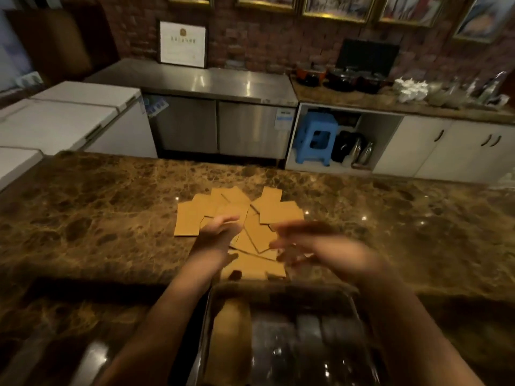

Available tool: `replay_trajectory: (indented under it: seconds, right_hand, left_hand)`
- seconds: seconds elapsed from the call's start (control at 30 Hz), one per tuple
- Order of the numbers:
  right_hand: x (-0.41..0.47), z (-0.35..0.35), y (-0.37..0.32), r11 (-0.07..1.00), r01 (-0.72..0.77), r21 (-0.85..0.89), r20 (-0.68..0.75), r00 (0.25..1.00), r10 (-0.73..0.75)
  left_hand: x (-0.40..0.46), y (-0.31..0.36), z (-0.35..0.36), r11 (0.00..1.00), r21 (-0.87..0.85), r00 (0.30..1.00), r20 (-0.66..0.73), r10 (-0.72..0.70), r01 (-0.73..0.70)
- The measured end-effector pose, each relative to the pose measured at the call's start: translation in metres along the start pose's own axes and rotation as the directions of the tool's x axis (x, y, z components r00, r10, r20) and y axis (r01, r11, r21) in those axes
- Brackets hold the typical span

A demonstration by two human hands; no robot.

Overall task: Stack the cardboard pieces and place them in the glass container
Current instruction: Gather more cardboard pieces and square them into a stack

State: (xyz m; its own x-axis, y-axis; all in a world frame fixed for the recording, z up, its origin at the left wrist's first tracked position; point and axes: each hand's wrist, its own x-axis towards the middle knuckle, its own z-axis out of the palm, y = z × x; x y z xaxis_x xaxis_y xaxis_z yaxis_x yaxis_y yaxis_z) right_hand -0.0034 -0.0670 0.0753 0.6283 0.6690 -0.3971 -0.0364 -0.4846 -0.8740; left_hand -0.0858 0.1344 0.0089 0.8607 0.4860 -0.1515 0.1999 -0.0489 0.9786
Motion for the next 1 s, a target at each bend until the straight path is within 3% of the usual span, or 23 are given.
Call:
replay_trajectory:
  seconds: [0.07,0.1,0.17,0.27,0.47,0.57,0.63,0.73,0.83,0.93,1.0]
  right_hand:
    - [0.03,-0.033,-0.002,0.994,0.051,0.095,-0.192,0.981,-0.032]
    - [0.046,-0.046,0.001,0.998,0.034,0.058,-0.272,0.962,-0.017]
    - [0.08,-0.065,0.018,0.983,-0.04,-0.182,-0.351,0.936,-0.027]
    - [0.126,-0.075,0.041,0.92,-0.061,-0.387,-0.261,0.964,-0.046]
    - [0.189,-0.072,0.059,0.773,-0.069,-0.63,-0.132,0.991,-0.019]
    - [0.208,-0.067,0.066,0.58,-0.085,-0.811,-0.121,0.992,-0.025]
    - [0.216,-0.066,0.064,0.524,-0.076,-0.848,-0.112,0.993,-0.038]
    - [0.221,-0.068,0.058,0.646,-0.074,-0.76,-0.075,0.997,0.026]
    - [0.215,-0.077,0.052,0.781,-0.06,-0.621,-0.105,0.994,-0.007]
    - [0.198,-0.093,0.046,0.88,-0.042,-0.473,-0.209,0.976,-0.066]
    - [0.18,-0.101,0.036,0.962,0.035,-0.27,-0.26,0.96,-0.108]
  left_hand:
    - [0.024,0.013,0.018,0.995,0.102,0.997,0.07,0.015,-0.023]
    - [0.036,0.015,0.028,0.99,0.136,0.995,0.096,0.006,-0.019]
    - [0.057,0.014,0.048,0.977,0.215,0.988,0.151,-0.044,0.01]
    - [0.084,0.004,0.07,0.922,0.384,0.977,0.172,-0.123,0.049]
    - [0.109,-0.023,0.088,0.694,0.715,0.982,0.065,-0.178,0.079]
    - [0.114,-0.028,0.092,0.659,0.74,0.978,0.01,-0.209,0.134]
    - [0.118,-0.026,0.091,0.68,0.703,0.967,-0.046,-0.249,0.209]
    - [0.121,-0.024,0.088,0.755,0.59,0.954,-0.105,-0.28,0.287]
    - [0.12,-0.018,0.081,0.836,0.456,0.952,-0.16,-0.26,0.305]
    - [0.124,-0.006,0.072,0.902,0.346,0.961,-0.192,-0.2,0.257]
    - [0.123,0.01,0.066,0.972,0.153,0.967,-0.213,-0.142,0.177]
